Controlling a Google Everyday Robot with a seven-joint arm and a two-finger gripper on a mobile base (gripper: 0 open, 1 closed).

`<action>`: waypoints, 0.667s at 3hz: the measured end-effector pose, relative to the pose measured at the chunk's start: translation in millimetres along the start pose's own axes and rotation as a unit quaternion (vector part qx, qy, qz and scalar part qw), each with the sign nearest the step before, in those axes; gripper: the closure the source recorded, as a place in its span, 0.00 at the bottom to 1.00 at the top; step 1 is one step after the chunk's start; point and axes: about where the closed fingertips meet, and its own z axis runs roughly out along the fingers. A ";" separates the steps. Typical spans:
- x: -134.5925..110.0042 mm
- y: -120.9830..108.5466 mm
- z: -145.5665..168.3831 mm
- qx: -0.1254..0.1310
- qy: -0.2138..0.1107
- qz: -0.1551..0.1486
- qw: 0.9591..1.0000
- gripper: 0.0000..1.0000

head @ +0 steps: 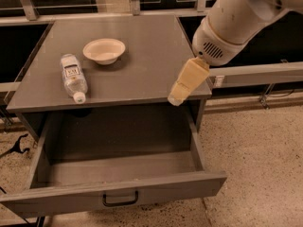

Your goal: Place blue plastic bottle into top drawer

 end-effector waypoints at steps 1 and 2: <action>-33.6 11.9 15.6 -0.016 -0.031 -0.013 0.999 0.00; -70.2 21.6 31.6 -0.025 -0.064 -0.012 0.998 0.00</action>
Offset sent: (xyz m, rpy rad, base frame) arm 0.0385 0.1220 -0.0081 0.1946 -0.0452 0.0957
